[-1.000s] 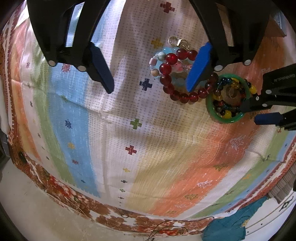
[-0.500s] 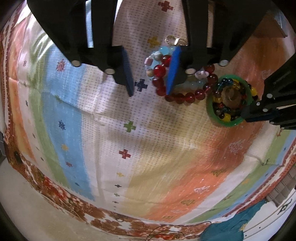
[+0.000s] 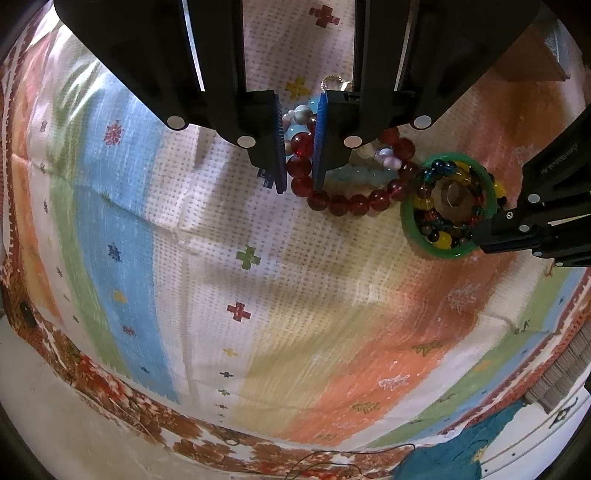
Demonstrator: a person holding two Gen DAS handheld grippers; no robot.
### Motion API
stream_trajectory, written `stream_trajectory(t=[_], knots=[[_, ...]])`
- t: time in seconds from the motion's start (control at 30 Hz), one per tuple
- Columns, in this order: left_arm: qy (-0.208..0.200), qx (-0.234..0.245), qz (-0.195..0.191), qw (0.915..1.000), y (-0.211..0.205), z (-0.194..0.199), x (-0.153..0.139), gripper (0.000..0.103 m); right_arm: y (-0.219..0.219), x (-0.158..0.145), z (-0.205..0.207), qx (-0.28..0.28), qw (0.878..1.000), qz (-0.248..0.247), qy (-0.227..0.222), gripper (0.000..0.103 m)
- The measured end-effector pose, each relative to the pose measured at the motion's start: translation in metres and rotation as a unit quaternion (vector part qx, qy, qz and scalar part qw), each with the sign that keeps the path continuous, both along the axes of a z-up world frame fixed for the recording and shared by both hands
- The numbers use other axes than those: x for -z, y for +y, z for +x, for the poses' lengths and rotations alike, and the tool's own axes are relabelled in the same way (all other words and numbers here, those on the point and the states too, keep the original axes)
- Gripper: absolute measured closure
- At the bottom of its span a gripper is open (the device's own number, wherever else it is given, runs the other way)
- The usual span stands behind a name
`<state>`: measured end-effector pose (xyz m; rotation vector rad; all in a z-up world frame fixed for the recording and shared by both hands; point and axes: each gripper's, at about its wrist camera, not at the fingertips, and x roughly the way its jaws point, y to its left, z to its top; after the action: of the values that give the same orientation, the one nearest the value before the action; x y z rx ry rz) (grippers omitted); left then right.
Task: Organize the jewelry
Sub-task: 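Close left tool on the green jade bangle while right tool closes on the red bead bracelet, then lift both held bracelets and carry them over the metal tin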
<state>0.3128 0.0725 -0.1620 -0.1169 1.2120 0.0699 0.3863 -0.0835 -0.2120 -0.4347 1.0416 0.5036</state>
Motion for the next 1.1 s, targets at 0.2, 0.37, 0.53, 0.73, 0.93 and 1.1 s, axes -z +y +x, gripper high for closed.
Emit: stream_trajectory(t=[0.2,0.37,0.53,0.73,0.93,1.1], knots=[[-0.008,0.002,0.003,1.0,-0.002,-0.001,-0.01,0.096,-0.002,-0.01,-0.004,0.001,1.0,0.007,-0.01,0.089],[-0.02,0.006,0.003,0.9998,-0.007,-0.004,-0.023,0.096,-0.007,-0.026,-0.006,0.006,1.0,0.017,-0.025,0.089],[-0.033,0.011,0.01,0.9994,-0.011,-0.008,-0.038,0.096,-0.016,-0.041,-0.01,0.014,0.999,0.03,-0.038,0.089],[-0.038,0.004,0.013,0.9992,-0.011,-0.014,-0.046,0.096,-0.024,-0.05,-0.018,0.018,0.998,0.034,-0.049,0.089],[-0.04,0.001,0.016,0.9991,-0.012,-0.023,-0.052,0.096,-0.031,-0.061,-0.025,0.023,0.997,0.047,-0.056,0.089],[-0.046,-0.003,0.015,0.9988,-0.011,-0.032,-0.06,0.096,-0.037,-0.069,-0.031,0.028,0.996,0.055,-0.059,0.089]])
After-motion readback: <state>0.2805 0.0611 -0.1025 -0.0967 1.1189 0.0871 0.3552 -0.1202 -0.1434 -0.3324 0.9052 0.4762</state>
